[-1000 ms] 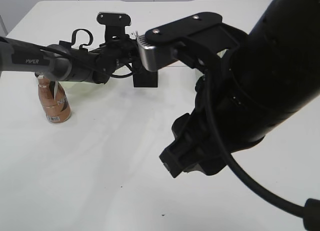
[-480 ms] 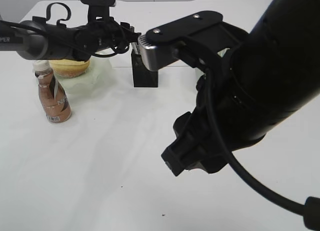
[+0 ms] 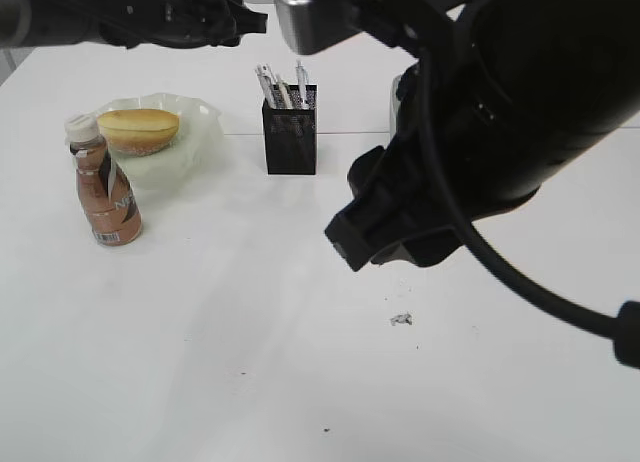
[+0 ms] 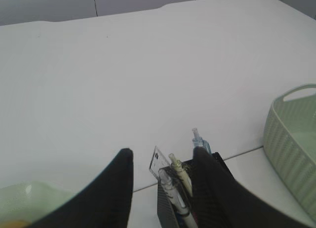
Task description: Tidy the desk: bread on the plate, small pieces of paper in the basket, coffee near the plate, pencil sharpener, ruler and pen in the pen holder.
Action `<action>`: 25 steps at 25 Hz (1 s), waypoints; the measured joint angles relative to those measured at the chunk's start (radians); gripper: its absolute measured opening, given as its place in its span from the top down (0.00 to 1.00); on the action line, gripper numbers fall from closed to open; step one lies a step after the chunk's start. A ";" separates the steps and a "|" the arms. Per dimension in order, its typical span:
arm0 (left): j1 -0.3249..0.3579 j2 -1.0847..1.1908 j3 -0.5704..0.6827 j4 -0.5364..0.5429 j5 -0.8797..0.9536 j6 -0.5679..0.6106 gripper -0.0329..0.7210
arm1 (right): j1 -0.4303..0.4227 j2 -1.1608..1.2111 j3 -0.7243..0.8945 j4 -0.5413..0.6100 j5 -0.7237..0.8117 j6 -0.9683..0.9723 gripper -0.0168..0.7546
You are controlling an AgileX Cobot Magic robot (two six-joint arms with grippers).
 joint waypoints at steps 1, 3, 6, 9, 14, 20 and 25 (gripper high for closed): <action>0.000 -0.024 0.000 0.000 0.043 0.000 0.57 | 0.000 0.000 -0.004 -0.013 0.004 0.000 0.48; 0.000 -0.070 0.000 0.000 0.121 0.000 0.57 | 0.000 0.000 -0.008 -0.027 0.012 0.002 0.48; 0.000 -0.157 0.000 0.044 0.221 0.000 0.57 | 0.000 0.000 -0.008 -0.029 0.019 0.016 0.48; 0.000 -0.249 0.000 0.102 0.309 0.000 0.57 | 0.000 0.000 -0.012 -0.029 0.034 0.050 0.48; 0.000 -0.397 0.000 0.125 0.501 0.000 0.57 | 0.000 0.000 -0.042 -0.031 0.091 0.061 0.48; 0.000 -0.541 0.000 0.125 0.780 0.000 0.57 | 0.000 0.000 -0.124 -0.033 0.122 0.061 0.48; 0.000 -0.662 0.000 0.125 0.934 0.013 0.57 | 0.000 0.000 -0.208 -0.033 0.127 0.052 0.48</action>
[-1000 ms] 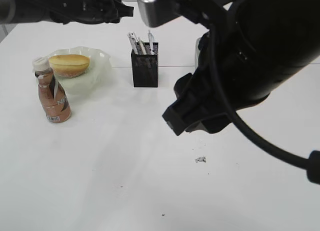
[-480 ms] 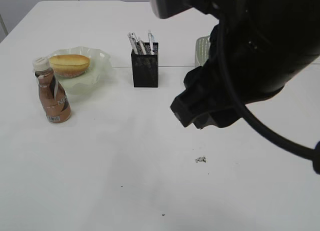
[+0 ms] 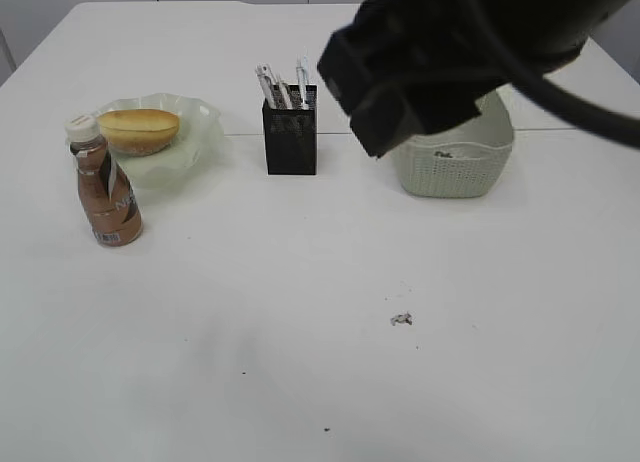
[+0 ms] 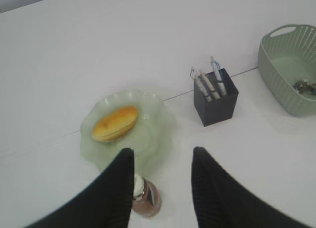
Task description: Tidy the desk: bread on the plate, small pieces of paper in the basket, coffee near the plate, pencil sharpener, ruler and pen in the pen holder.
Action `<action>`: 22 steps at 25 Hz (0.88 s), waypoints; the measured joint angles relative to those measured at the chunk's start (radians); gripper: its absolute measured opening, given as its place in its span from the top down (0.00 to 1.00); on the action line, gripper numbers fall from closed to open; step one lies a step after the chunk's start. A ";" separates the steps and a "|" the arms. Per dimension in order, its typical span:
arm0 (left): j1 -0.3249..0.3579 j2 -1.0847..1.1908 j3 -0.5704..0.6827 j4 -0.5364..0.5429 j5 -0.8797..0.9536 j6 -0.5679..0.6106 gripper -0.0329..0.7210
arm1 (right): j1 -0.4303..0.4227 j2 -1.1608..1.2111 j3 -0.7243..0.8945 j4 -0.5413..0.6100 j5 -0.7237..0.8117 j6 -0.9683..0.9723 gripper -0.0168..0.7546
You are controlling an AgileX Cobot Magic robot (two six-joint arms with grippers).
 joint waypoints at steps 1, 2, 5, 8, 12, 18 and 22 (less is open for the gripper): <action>0.000 -0.026 0.000 0.000 0.031 0.002 0.57 | 0.000 0.000 -0.013 0.000 0.000 -0.001 0.48; 0.000 -0.051 0.000 0.000 0.058 0.003 0.57 | 0.000 0.000 -0.021 0.000 0.000 -0.002 0.48; 0.000 -0.111 0.000 -0.004 0.151 0.008 0.57 | 0.000 -0.022 -0.029 0.002 0.002 -0.007 0.48; 0.000 -0.166 0.000 -0.017 0.230 0.008 0.57 | 0.000 -0.069 -0.032 0.002 0.002 -0.008 0.48; 0.000 -0.248 0.000 -0.066 0.317 0.010 0.57 | 0.000 -0.158 -0.032 0.000 0.008 -0.011 0.48; 0.000 -0.377 -0.006 -0.112 0.326 0.019 0.57 | 0.000 -0.301 -0.032 -0.001 0.016 -0.050 0.48; 0.000 -0.461 -0.006 -0.150 0.328 0.028 0.57 | 0.000 -0.392 -0.032 -0.006 0.021 -0.100 0.48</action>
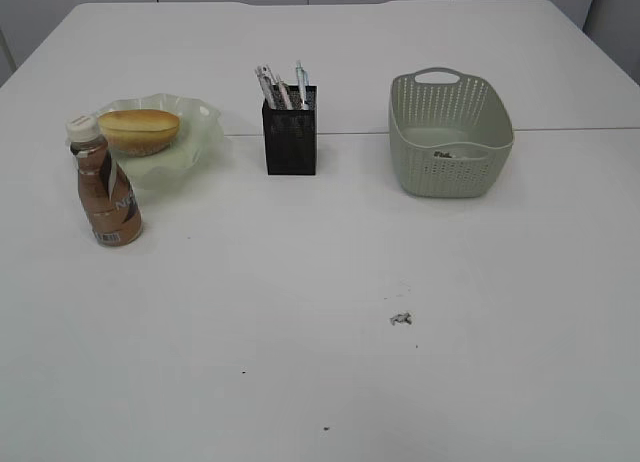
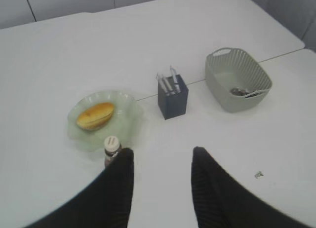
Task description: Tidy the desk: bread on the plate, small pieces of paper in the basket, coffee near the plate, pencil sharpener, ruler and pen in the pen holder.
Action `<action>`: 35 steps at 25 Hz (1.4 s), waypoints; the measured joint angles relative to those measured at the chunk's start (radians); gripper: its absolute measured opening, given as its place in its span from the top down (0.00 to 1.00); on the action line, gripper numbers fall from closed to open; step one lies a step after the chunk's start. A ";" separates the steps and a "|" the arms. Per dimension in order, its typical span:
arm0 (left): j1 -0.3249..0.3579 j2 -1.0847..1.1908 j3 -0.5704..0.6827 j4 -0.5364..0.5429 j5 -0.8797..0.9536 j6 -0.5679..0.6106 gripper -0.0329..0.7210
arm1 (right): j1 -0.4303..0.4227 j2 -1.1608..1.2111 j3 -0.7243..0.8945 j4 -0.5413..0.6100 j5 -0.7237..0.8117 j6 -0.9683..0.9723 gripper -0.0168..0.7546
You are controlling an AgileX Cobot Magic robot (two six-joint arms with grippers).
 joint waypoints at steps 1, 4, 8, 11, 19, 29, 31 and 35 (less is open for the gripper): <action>0.000 -0.022 0.000 -0.022 0.001 0.002 0.57 | 0.000 -0.028 0.005 -0.006 0.000 -0.010 0.48; 0.000 -0.086 0.014 -0.077 0.002 0.016 0.57 | 0.000 -0.116 0.055 -0.012 0.000 -0.031 0.48; 0.000 -0.186 0.084 -0.122 0.002 0.040 0.57 | 0.000 -0.252 0.188 -0.016 0.002 -0.049 0.48; 0.000 -0.271 0.189 -0.128 0.004 0.058 0.57 | 0.000 -0.351 0.306 -0.018 0.002 -0.053 0.48; 0.000 -0.564 0.535 -0.147 0.007 0.164 0.57 | 0.000 -0.608 0.551 0.010 0.005 -0.079 0.48; 0.000 -0.973 0.880 -0.149 0.013 0.196 0.57 | 0.000 -0.879 0.771 0.024 -0.003 -0.083 0.48; 0.000 -1.022 0.940 -0.149 0.013 0.196 0.57 | 0.000 -0.915 0.806 0.024 -0.003 -0.083 0.48; 0.002 -1.024 1.049 -0.140 0.013 0.201 0.57 | 0.000 -0.978 0.879 0.036 -0.021 -0.085 0.48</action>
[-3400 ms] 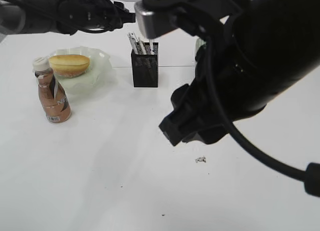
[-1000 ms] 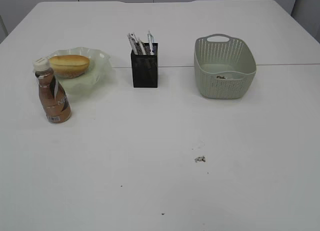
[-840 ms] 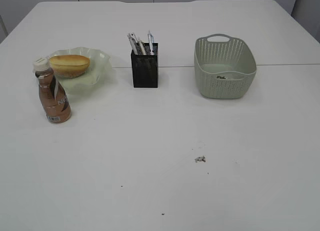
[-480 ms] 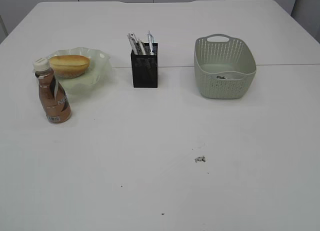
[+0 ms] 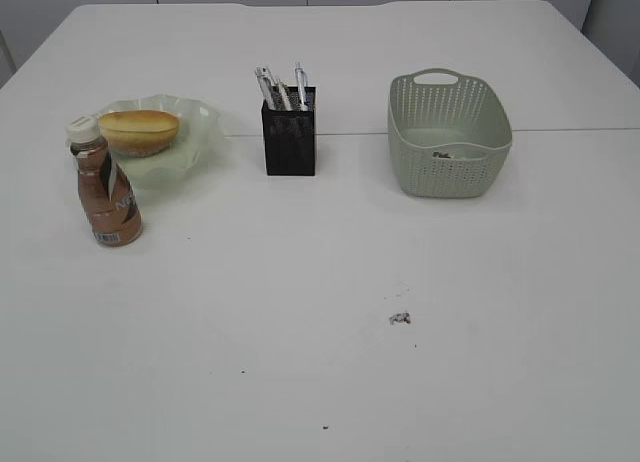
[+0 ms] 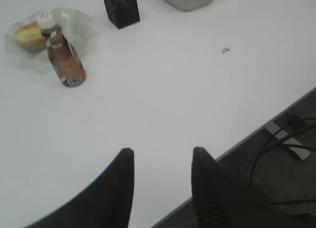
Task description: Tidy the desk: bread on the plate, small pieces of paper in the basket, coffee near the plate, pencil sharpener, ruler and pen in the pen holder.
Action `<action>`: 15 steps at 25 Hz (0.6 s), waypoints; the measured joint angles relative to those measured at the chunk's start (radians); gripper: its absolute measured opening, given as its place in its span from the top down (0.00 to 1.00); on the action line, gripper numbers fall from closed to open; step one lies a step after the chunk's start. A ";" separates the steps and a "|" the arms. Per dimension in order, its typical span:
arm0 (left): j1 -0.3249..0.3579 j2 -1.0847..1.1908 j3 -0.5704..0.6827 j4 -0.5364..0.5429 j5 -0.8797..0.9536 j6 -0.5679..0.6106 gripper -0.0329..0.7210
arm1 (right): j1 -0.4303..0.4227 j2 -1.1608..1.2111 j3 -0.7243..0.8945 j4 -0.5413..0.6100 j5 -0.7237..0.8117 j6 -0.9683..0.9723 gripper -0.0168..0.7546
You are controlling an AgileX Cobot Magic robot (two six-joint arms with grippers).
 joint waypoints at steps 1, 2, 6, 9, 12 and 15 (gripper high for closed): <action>0.000 0.000 0.019 0.001 0.000 0.010 0.57 | 0.000 -0.017 0.019 0.014 -0.003 -0.004 0.48; 0.000 0.000 0.040 0.002 0.000 0.015 0.57 | 0.000 -0.033 0.036 0.023 -0.005 -0.009 0.48; 0.000 0.000 0.110 0.005 -0.042 0.026 0.57 | 0.000 -0.048 0.095 0.054 -0.007 -0.019 0.48; 0.000 0.000 0.150 0.005 -0.086 0.028 0.57 | 0.000 -0.048 0.121 0.085 -0.023 -0.023 0.48; 0.000 0.000 0.171 0.003 -0.135 0.028 0.57 | 0.000 -0.048 0.149 0.094 -0.076 -0.028 0.48; 0.000 0.000 0.178 0.003 -0.158 0.028 0.57 | 0.000 -0.048 0.177 0.096 -0.083 -0.040 0.48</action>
